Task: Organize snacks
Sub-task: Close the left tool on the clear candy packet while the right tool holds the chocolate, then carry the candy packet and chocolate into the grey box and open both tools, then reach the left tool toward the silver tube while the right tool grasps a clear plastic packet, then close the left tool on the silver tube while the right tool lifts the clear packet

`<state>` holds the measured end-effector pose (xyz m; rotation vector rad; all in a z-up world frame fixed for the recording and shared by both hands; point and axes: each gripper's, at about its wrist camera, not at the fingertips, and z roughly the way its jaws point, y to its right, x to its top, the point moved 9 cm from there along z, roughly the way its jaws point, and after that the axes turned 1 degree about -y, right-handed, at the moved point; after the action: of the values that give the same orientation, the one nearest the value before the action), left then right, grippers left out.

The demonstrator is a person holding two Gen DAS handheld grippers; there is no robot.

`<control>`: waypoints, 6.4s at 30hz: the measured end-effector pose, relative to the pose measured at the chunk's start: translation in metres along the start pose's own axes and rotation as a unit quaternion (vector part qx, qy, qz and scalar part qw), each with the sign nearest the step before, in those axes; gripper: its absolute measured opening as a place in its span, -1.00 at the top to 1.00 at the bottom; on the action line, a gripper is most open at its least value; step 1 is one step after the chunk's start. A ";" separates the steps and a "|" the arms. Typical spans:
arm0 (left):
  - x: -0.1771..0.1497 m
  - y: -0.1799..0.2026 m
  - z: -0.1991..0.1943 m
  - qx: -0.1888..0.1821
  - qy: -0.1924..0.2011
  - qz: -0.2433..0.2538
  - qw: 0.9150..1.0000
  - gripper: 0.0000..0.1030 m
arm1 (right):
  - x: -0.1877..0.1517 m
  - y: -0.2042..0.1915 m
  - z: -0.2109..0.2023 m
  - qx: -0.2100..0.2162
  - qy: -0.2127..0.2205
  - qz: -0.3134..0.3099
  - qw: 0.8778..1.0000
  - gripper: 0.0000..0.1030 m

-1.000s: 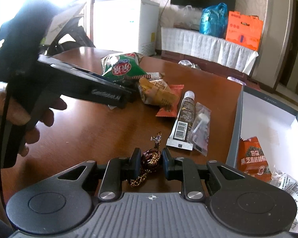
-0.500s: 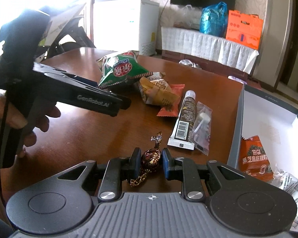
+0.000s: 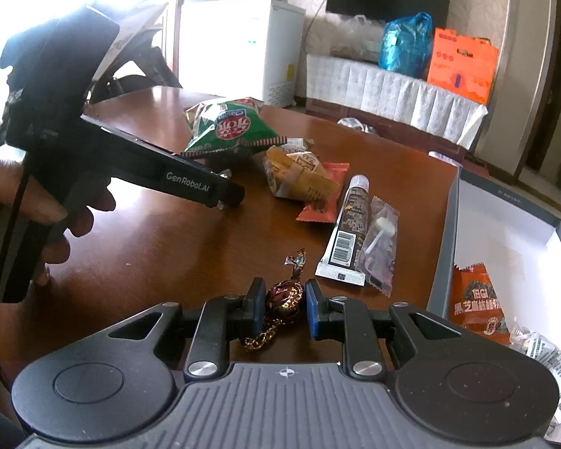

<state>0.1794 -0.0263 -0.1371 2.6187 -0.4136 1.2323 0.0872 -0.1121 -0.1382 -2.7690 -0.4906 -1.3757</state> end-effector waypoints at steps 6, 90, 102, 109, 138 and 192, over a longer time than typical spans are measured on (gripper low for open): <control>0.002 0.007 -0.003 -0.006 0.000 0.007 1.000 0.49 | 0.000 -0.002 -0.002 -0.002 0.001 -0.003 1.000 0.54; 0.067 0.217 0.010 -0.095 0.083 0.027 0.992 -0.33 | -0.026 0.150 -0.084 -0.137 0.067 0.108 0.982 0.22; 0.066 0.112 -0.008 -0.030 0.084 0.005 0.996 -0.33 | -0.009 0.111 -0.077 -0.095 0.068 0.077 0.990 0.51; 0.059 0.055 -0.017 -0.008 0.080 -0.016 0.997 -0.33 | 0.004 0.072 -0.065 -0.021 0.066 0.086 0.994 0.61; 0.031 0.064 0.000 -0.010 0.044 0.008 0.999 -0.33 | 0.019 0.088 -0.006 -0.086 0.041 0.097 0.991 0.66; 0.040 0.143 0.006 -0.070 0.057 0.068 0.994 -0.34 | -0.003 0.082 0.004 -0.098 -0.010 0.063 0.993 0.85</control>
<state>0.1595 -0.1681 -0.0995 2.4234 -0.6409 1.3347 0.1121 -0.1898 -0.1325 -2.9095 -0.1851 -1.4427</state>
